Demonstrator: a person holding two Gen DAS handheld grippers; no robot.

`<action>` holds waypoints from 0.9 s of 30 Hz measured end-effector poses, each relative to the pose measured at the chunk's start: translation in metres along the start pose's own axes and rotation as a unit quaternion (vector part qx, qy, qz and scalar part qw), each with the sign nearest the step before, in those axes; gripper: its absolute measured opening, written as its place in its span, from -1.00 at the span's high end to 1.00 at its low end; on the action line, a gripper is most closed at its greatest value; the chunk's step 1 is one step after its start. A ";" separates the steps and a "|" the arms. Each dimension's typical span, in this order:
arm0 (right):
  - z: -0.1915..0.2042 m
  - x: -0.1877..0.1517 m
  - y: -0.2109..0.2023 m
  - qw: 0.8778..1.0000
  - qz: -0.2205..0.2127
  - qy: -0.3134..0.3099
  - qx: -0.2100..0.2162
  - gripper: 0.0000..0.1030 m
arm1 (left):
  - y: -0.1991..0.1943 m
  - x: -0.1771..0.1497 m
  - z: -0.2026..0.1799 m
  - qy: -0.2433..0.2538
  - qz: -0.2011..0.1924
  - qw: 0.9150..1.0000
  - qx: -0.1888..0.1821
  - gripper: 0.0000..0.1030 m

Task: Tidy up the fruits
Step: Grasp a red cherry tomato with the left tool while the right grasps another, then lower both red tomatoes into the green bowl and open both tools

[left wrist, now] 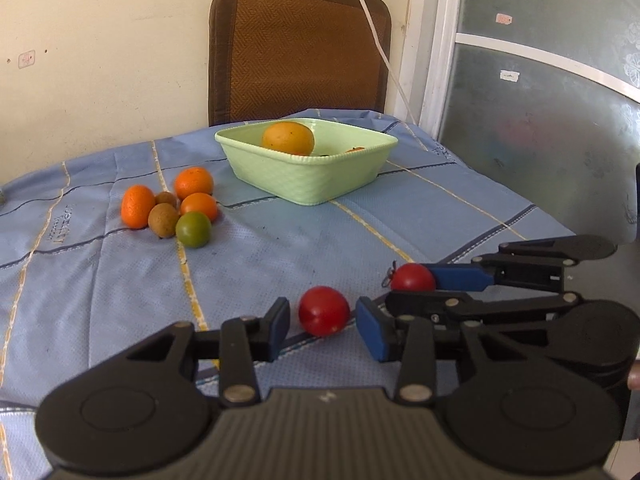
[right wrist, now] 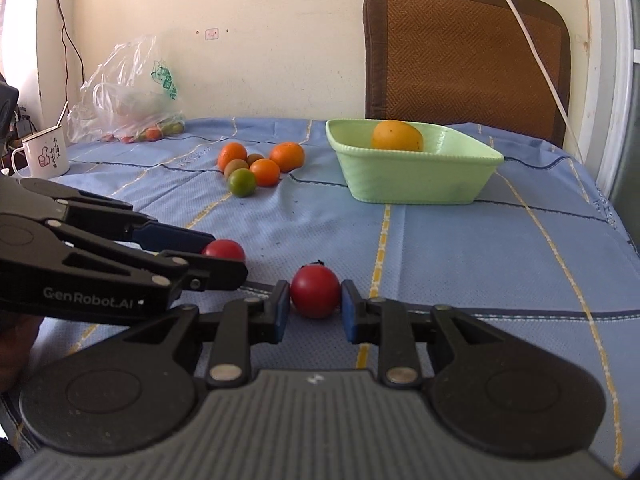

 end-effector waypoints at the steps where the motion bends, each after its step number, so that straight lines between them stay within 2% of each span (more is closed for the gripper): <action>1: 0.000 -0.001 -0.001 1.000 -0.001 0.001 0.000 0.41 | 0.000 0.000 -0.001 0.002 0.000 1.000 0.001 0.27; 4: -0.001 -0.002 -0.003 1.000 -0.001 0.001 0.000 0.41 | 0.002 -0.001 -0.003 0.008 0.003 1.000 0.001 0.28; 5: -0.001 -0.003 -0.003 1.000 0.000 0.000 0.001 0.41 | 0.003 -0.001 -0.003 0.009 0.004 1.000 0.001 0.31; 6: -0.001 -0.003 -0.003 1.000 0.001 -0.001 0.003 0.41 | 0.004 -0.002 -0.004 0.012 0.002 1.000 0.003 0.44; 12: -0.008 0.006 -0.002 1.000 -0.018 0.002 0.007 0.45 | 0.006 0.010 -0.004 0.006 -0.003 1.000 -0.018 0.45; 19: -0.057 0.057 0.012 0.995 -0.092 0.042 -0.024 0.44 | 0.029 0.089 0.003 0.004 -0.035 0.999 -0.029 0.44; 23: -0.082 0.075 0.041 0.994 -0.090 0.055 -0.036 0.44 | 0.066 0.126 0.015 -0.015 -0.028 0.999 -0.023 0.44; 27: -0.095 0.082 0.062 0.994 -0.079 0.058 -0.040 0.44 | 0.104 0.144 0.029 -0.039 -0.010 0.999 -0.015 0.44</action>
Point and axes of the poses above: each gripper's, at about its wrist camera, not at the fingertips, and y roughly the way its jaws point, z to its left, x to its top, the point moved 4 cm from there along y, roughly the way its jaws point
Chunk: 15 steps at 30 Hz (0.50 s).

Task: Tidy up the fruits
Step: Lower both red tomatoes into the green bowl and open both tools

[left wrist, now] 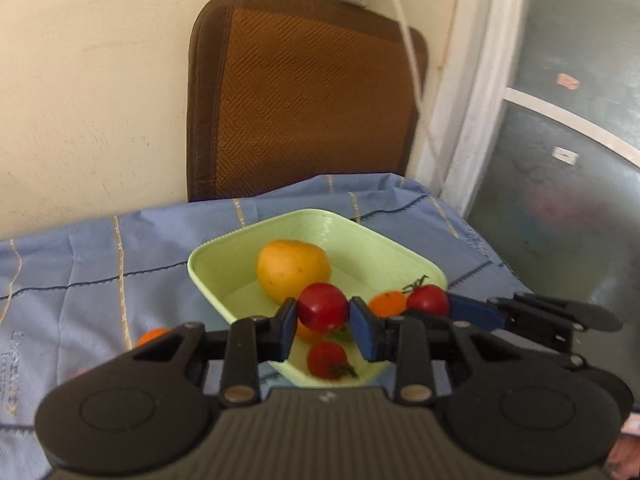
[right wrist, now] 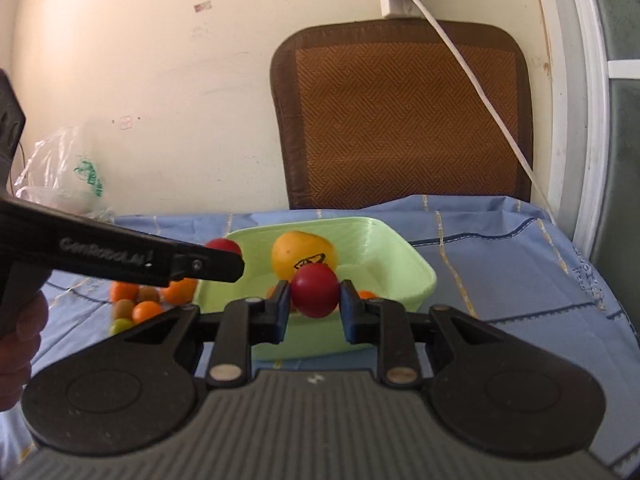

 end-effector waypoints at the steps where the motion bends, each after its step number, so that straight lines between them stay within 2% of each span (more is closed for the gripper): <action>1: -0.001 0.000 0.004 1.000 0.002 -0.001 -0.001 0.44 | 0.007 0.002 0.003 -0.004 0.004 1.000 0.000 0.44; 5: 0.000 -0.001 0.008 1.000 0.001 -0.004 -0.002 0.42 | 0.026 0.000 0.007 -0.010 0.018 1.000 0.002 0.43; 10: 0.000 -0.002 0.006 1.000 -0.006 -0.004 0.000 0.40 | 0.026 -0.006 0.008 -0.009 0.015 1.000 0.002 0.38; 12: -0.002 -0.001 0.004 1.000 -0.012 0.005 0.003 0.40 | 0.015 -0.005 0.012 -0.018 0.006 1.000 0.000 0.38; 15: -0.003 0.002 -0.007 0.999 -0.038 0.017 0.005 0.40 | -0.026 -0.002 0.034 -0.039 -0.039 0.998 -0.004 0.38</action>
Point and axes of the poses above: each gripper's, at about its wrist camera, not at the fingertips, and y roughly the way its jaws point, z to its left, x to its top, the point moved 4 cm from there along y, roughly the way its jaws point
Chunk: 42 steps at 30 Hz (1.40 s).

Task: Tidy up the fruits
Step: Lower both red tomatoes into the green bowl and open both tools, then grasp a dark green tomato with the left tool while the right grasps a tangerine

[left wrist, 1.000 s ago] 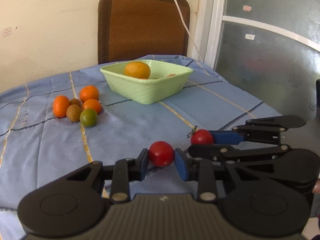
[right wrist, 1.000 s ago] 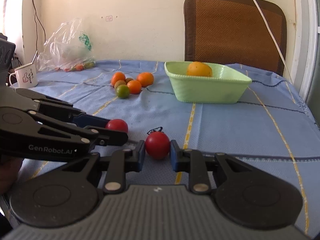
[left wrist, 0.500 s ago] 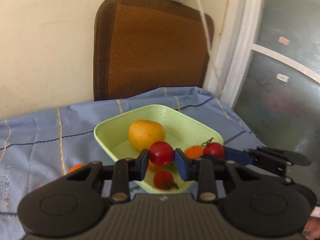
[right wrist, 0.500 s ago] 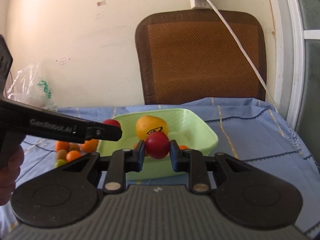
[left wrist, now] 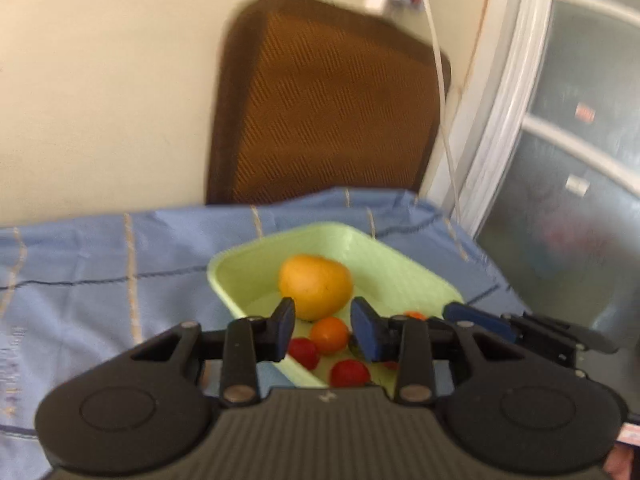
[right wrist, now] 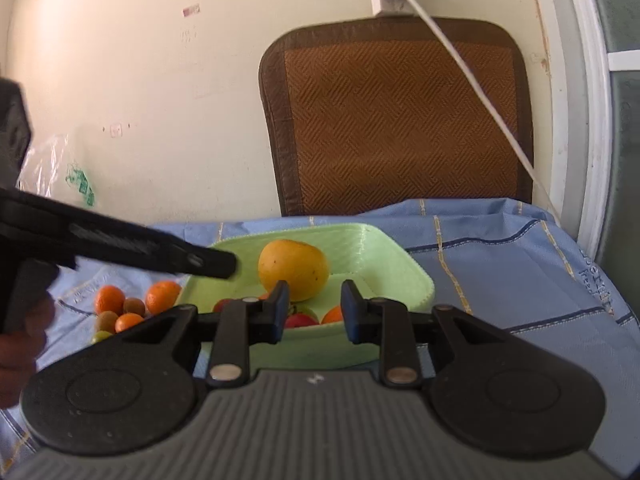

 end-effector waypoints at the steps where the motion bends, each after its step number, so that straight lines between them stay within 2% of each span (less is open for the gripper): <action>1: 0.000 0.000 0.000 1.000 0.000 0.000 0.000 0.40 | -0.016 0.001 0.012 -0.010 -0.017 1.000 0.006 0.38; 4: 0.010 0.008 -0.019 0.999 -0.022 0.018 0.022 0.41 | -0.061 -0.005 0.046 -0.038 -0.042 0.998 0.042 0.38; 7: 0.035 0.006 -0.025 0.998 -0.008 0.011 0.066 0.41 | -0.092 -0.026 0.071 -0.042 -0.045 0.994 0.092 0.38; 9: 0.057 0.000 -0.021 0.996 0.012 -0.007 0.088 0.41 | -0.100 -0.043 0.080 -0.047 -0.031 0.993 0.103 0.38; 13: 0.091 -0.010 -0.002 0.994 0.045 -0.033 0.094 0.41 | -0.091 -0.071 0.076 -0.052 0.003 0.994 0.092 0.38; 15: 0.094 -0.009 0.006 0.994 0.053 -0.019 0.094 0.41 | -0.079 -0.078 0.066 -0.039 0.018 0.996 0.081 0.24; 18: 0.095 -0.009 0.011 0.994 0.059 -0.007 0.090 0.40 | -0.058 -0.082 0.047 -0.004 0.033 0.996 0.082 0.23; 22: 0.100 -0.012 0.017 0.993 0.073 -0.014 0.093 0.40 | -0.037 -0.086 0.038 -0.002 0.050 0.995 0.085 0.26; 24: 0.103 -0.012 0.021 0.992 0.080 -0.024 0.099 0.40 | -0.038 -0.086 0.039 -0.003 0.046 0.995 0.084 0.46; 28: 0.116 -0.011 0.034 0.988 0.093 -0.043 0.115 0.40 | -0.054 -0.090 0.046 -0.013 0.040 0.995 0.085 0.46; 34: 0.134 -0.022 0.064 0.982 0.128 -0.093 0.105 0.40 | -0.086 -0.103 0.059 -0.024 0.034 0.994 0.097 0.46; 35: 0.135 -0.024 0.067 0.981 0.130 -0.095 0.108 0.29 | -0.089 -0.106 0.060 -0.023 0.035 0.994 0.099 0.45; 37: 0.137 -0.026 0.071 0.979 0.140 -0.098 0.109 0.23 | -0.090 -0.108 0.059 -0.020 0.038 0.994 0.099 0.44; 39: 0.140 -0.029 0.072 0.976 0.152 -0.101 0.119 0.27 | -0.089 -0.106 0.058 -0.018 0.037 0.994 0.102 0.43; 40: 0.140 -0.030 0.070 0.976 0.153 -0.101 0.119 0.40 | -0.088 -0.105 0.058 -0.017 0.038 0.994 0.103 0.43; 42: 0.137 -0.030 0.060 0.977 0.149 -0.096 0.118 0.40 | -0.085 -0.104 0.059 -0.020 0.040 0.994 0.100 0.43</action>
Point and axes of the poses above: each gripper's, at about its wrist camera, not at the fingertips, and y roughly the way its jaws point, z to its left, x to its top, the point moved 4 cm from there along y, roughly the way its jaws point
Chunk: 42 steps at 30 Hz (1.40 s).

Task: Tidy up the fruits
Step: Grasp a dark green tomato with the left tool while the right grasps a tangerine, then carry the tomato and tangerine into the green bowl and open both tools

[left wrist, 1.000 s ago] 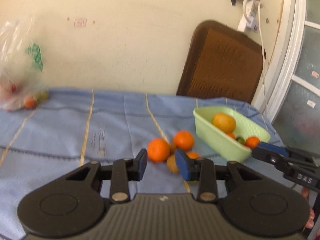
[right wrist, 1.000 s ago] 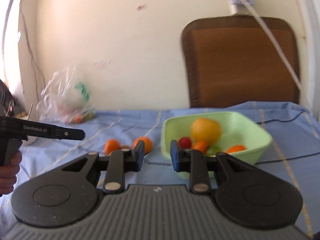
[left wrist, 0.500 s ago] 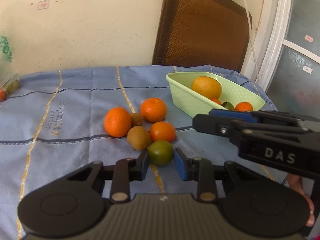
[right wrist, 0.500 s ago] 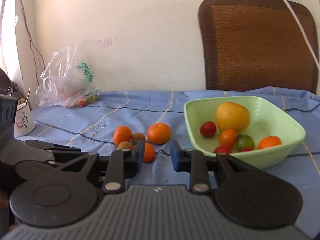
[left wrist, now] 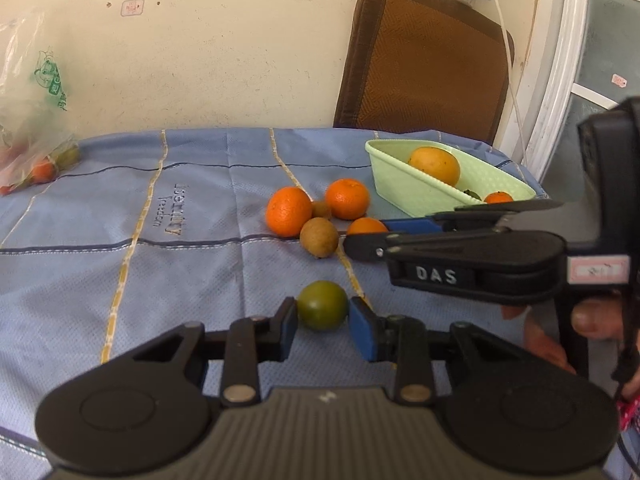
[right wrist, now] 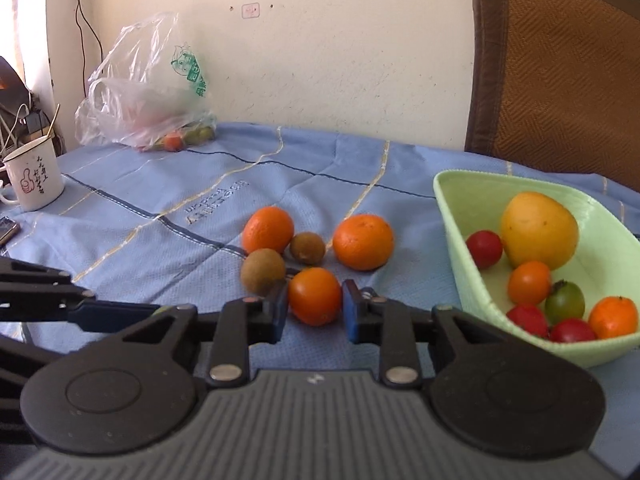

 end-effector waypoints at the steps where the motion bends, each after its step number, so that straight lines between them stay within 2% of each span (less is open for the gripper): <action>1: 0.000 -0.003 -0.006 1.000 -0.004 0.003 -0.003 0.40 | 0.000 0.000 0.000 -0.001 0.000 1.000 -0.001 0.43; 5: 0.001 -0.021 -0.042 0.999 -0.030 0.017 -0.016 0.40 | -0.005 -0.003 -0.003 -0.001 -0.006 1.000 -0.005 0.45; 8: 0.003 -0.040 -0.070 0.998 -0.044 0.022 -0.035 0.40 | -0.011 -0.008 -0.015 0.006 -0.007 1.000 -0.030 0.45; 14: -0.005 -0.072 -0.104 0.995 -0.045 0.060 -0.061 0.40 | -0.021 -0.023 -0.055 0.048 -0.007 0.996 -0.068 0.45; 17: -0.007 -0.077 -0.108 0.995 -0.040 0.063 -0.066 0.39 | -0.018 -0.029 -0.067 0.067 -0.001 0.995 -0.071 0.45; 20: -0.009 -0.077 -0.105 0.995 -0.038 0.070 -0.063 0.37 | -0.017 -0.033 -0.071 0.078 -0.003 0.995 -0.058 0.41; 23: -0.007 -0.080 -0.106 0.995 -0.037 0.071 -0.060 0.37 | -0.019 -0.032 -0.071 0.077 -0.007 0.996 -0.051 0.25; 30: -0.009 -0.085 -0.109 0.995 -0.029 0.079 -0.062 0.36 | -0.017 -0.030 -0.077 0.089 -0.009 0.995 -0.046 0.24; 34: -0.009 -0.086 -0.111 0.995 -0.030 0.078 -0.055 0.34 | -0.013 -0.031 -0.078 0.095 -0.004 0.994 -0.046 0.34; 35: -0.009 -0.086 -0.111 0.995 -0.030 0.078 -0.053 0.40 | -0.012 -0.032 -0.078 0.094 -0.001 0.994 -0.047 0.46; 39: -0.011 -0.083 -0.114 0.995 -0.047 0.076 -0.050 0.41 | -0.013 -0.023 -0.081 0.092 -0.005 0.994 -0.066 0.46; 42: -0.024 -0.069 -0.119 0.991 -0.083 0.074 -0.070 0.41 | -0.013 0.001 -0.088 0.092 -0.019 0.992 -0.082 0.46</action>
Point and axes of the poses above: each gripper's, at about its wrist camera, not at the fingertips, and y roughly the way its jaws point, z to its left, x to its top, the point moved 4 cm from there along y, roughly the way its jaws point
